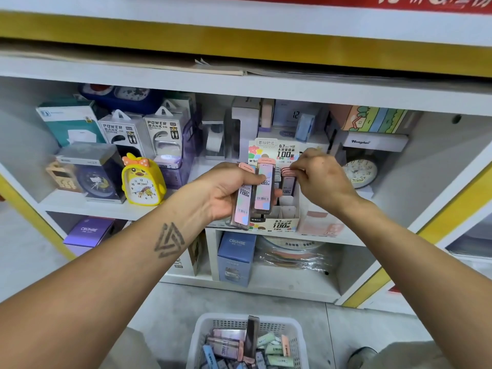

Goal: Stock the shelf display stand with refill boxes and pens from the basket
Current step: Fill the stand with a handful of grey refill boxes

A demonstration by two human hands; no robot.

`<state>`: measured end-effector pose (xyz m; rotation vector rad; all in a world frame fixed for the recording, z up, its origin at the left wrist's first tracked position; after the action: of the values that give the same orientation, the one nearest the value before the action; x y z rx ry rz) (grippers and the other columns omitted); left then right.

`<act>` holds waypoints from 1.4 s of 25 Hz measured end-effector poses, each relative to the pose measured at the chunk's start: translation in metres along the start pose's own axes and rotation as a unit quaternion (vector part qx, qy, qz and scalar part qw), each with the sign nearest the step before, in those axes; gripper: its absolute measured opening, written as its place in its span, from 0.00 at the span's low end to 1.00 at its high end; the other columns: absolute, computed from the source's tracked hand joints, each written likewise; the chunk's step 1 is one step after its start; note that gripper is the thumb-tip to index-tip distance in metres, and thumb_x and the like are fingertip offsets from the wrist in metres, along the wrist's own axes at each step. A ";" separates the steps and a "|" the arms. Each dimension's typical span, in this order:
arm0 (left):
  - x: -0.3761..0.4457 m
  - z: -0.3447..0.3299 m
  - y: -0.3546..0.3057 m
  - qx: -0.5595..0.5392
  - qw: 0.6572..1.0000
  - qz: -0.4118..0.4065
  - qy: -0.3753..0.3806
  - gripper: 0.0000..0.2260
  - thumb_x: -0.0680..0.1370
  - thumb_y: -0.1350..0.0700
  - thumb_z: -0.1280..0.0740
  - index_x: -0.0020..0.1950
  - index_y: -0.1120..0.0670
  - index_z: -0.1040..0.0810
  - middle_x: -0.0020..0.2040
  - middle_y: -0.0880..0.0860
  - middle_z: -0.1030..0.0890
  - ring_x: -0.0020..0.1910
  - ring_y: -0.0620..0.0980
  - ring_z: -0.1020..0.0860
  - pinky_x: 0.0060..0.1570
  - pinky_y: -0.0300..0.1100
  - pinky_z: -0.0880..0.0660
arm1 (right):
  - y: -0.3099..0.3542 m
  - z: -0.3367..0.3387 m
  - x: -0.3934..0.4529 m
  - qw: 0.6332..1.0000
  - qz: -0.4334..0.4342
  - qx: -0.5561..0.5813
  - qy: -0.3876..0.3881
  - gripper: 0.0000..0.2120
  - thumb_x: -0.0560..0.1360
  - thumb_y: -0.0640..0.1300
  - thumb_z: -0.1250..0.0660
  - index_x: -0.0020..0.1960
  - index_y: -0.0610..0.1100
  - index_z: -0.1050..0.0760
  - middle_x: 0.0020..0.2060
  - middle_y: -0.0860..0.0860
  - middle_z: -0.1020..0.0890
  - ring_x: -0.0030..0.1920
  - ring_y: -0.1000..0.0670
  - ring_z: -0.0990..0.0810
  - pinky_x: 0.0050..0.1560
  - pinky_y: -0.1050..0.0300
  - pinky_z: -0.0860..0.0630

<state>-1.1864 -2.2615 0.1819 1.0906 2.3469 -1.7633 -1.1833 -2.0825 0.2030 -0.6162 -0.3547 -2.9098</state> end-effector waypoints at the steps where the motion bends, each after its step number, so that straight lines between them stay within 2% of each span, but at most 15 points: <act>1: 0.000 -0.001 0.000 0.004 1.000 -0.008 0.003 0.12 0.78 0.69 0.37 0.61 0.64 0.23 0.51 0.65 0.16 0.46 0.61 0.15 0.40 0.56 0.18 | 0.001 0.004 0.001 0.997 -0.031 0.063 -0.006 0.09 0.79 0.40 0.35 0.53 0.41 0.16 0.49 0.47 0.17 0.48 0.46 0.20 0.50 0.52 0.23; 2: 0.000 -0.001 -0.001 0.007 1.000 -0.016 0.007 0.12 0.77 0.70 0.36 0.60 0.64 0.22 0.51 0.65 0.16 0.45 0.62 0.15 0.39 0.56 0.18 | 0.002 0.006 0.002 0.983 -0.078 0.164 0.000 0.08 0.80 0.42 0.34 0.53 0.44 0.16 0.47 0.49 0.15 0.45 0.48 0.19 0.47 0.56 0.23; 4: 0.000 -0.004 0.000 0.015 0.999 -0.027 0.016 0.12 0.76 0.71 0.34 0.58 0.64 0.21 0.50 0.65 0.16 0.46 0.63 0.15 0.40 0.57 0.18 | 0.011 0.004 0.000 0.908 -0.156 0.386 0.049 0.06 0.79 0.47 0.31 0.53 0.47 0.18 0.39 0.51 0.14 0.34 0.51 0.19 0.35 0.59 0.24; 6: -0.001 -0.007 0.001 0.018 0.999 -0.034 0.021 0.12 0.76 0.70 0.33 0.59 0.64 0.21 0.51 0.65 0.16 0.47 0.64 0.16 0.40 0.57 0.18 | 0.019 0.006 -0.001 0.867 -0.172 0.464 0.067 0.05 0.77 0.44 0.27 0.52 0.45 0.18 0.34 0.50 0.15 0.28 0.52 0.22 0.28 0.61 0.27; 8: 0.000 -0.007 -0.001 0.009 0.999 -0.046 0.003 0.12 0.75 0.68 0.31 0.58 0.64 0.20 0.49 0.64 0.15 0.44 0.61 0.15 0.37 0.55 0.18 | 0.019 0.016 -0.001 0.864 -0.176 0.470 0.034 0.04 0.75 0.38 0.26 0.49 0.41 0.19 0.31 0.49 0.17 0.27 0.52 0.23 0.27 0.61 0.29; 11: 0.002 0.003 -0.009 -0.019 0.996 -0.064 -0.056 0.07 0.76 0.66 0.31 0.54 0.65 0.21 0.41 0.63 0.16 0.36 0.57 0.15 0.33 0.52 0.17 | 0.008 0.037 0.001 0.861 -0.181 0.473 -0.058 0.03 0.76 0.35 0.28 0.47 0.42 0.21 0.31 0.47 0.17 0.27 0.52 0.22 0.27 0.61 0.27; 14: -0.001 0.012 -0.013 -0.051 0.994 -0.045 -0.084 0.03 0.78 0.64 0.33 0.50 0.63 0.24 0.38 0.64 0.18 0.33 0.59 0.16 0.34 0.53 0.17 | -0.005 0.049 0.001 0.897 -0.166 0.396 -0.101 0.05 0.77 0.38 0.29 0.46 0.47 0.22 0.38 0.43 0.16 0.33 0.48 0.20 0.34 0.53 0.21; 17: -0.005 0.015 -0.016 -0.056 0.994 -0.022 -0.092 0.02 0.80 0.66 0.38 0.50 0.63 0.26 0.44 0.65 0.19 0.40 0.60 0.16 0.38 0.53 0.17 | -0.007 0.046 -0.003 0.967 -0.116 0.216 -0.076 0.05 0.78 0.45 0.29 0.47 0.51 0.24 0.39 0.52 0.18 0.39 0.50 0.20 0.43 0.50 0.20; 19: -0.007 0.013 -0.018 -0.063 0.995 -0.018 -0.080 0.07 0.78 0.69 0.43 0.52 0.64 0.28 0.53 0.67 0.19 0.49 0.63 0.17 0.45 0.56 0.19 | -0.003 0.034 -0.005 0.988 -0.079 0.128 -0.030 0.03 0.79 0.45 0.31 0.50 0.51 0.24 0.41 0.54 0.18 0.42 0.50 0.20 0.46 0.50 0.21; 23: -0.009 0.006 -0.017 -0.039 0.998 -0.022 -0.044 0.15 0.80 0.72 0.45 0.66 0.70 0.32 0.59 0.71 0.22 0.57 0.68 0.20 0.52 0.57 0.22 | 0.000 0.012 -0.006 0.994 -0.051 0.097 0.028 0.03 0.78 0.47 0.30 0.50 0.51 0.23 0.43 0.53 0.16 0.41 0.51 0.21 0.46 0.53 0.23; 26: -0.009 0.003 -0.016 -0.028 0.999 -0.026 -0.021 0.15 0.81 0.70 0.42 0.68 0.69 0.31 0.58 0.71 0.21 0.57 0.67 0.20 0.52 0.56 0.21 | -0.003 0.000 -0.007 0.989 -0.062 0.117 0.064 0.05 0.76 0.46 0.28 0.46 0.54 0.22 0.41 0.56 0.17 0.38 0.60 0.24 0.44 0.56 0.26; 30: -0.007 0.002 -0.014 -0.013 0.999 -0.037 -0.010 0.14 0.79 0.69 0.38 0.65 0.70 0.28 0.56 0.70 0.20 0.55 0.66 0.19 0.49 0.54 0.18 | -0.004 0.000 -0.006 0.996 -0.058 0.054 0.040 0.04 0.77 0.46 0.28 0.51 0.48 0.17 0.48 0.52 0.15 0.42 0.53 0.25 0.46 0.57 0.28; 32: -0.007 0.000 -0.012 -0.005 0.999 -0.042 0.002 0.14 0.78 0.69 0.36 0.63 0.70 0.26 0.55 0.69 0.19 0.53 0.65 0.18 0.46 0.53 0.18 | 0.001 0.007 -0.002 0.993 -0.069 0.099 0.010 0.04 0.78 0.45 0.29 0.50 0.47 0.16 0.45 0.53 0.15 0.42 0.52 0.23 0.46 0.57 0.26; 33: -0.007 -0.001 -0.012 -0.002 0.999 -0.043 0.010 0.12 0.78 0.69 0.36 0.61 0.70 0.25 0.53 0.69 0.18 0.51 0.65 0.17 0.45 0.53 0.17 | 0.004 0.009 -0.001 0.978 -0.093 0.187 0.005 0.04 0.78 0.46 0.30 0.49 0.48 0.16 0.43 0.54 0.15 0.40 0.51 0.21 0.44 0.57 0.25; 35: -0.007 -0.005 -0.010 0.006 0.999 -0.046 0.027 0.11 0.77 0.69 0.34 0.59 0.69 0.23 0.51 0.68 0.17 0.50 0.64 0.17 0.45 0.53 0.17 | 0.014 0.009 -0.001 0.906 -0.152 0.393 0.035 0.03 0.77 0.46 0.28 0.49 0.48 0.16 0.39 0.52 0.14 0.35 0.52 0.19 0.37 0.60 0.23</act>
<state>-1.1845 -2.2622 0.1944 1.0604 2.4593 -1.8022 -1.1761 -2.0931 0.2130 -0.3306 -1.6187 -2.6632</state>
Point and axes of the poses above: each hand's wrist, its own x-axis towards the middle knuckle, its own z-axis out of the back of the hand, y = z × x, the point moved 5 cm from there along x, towards the middle knuckle
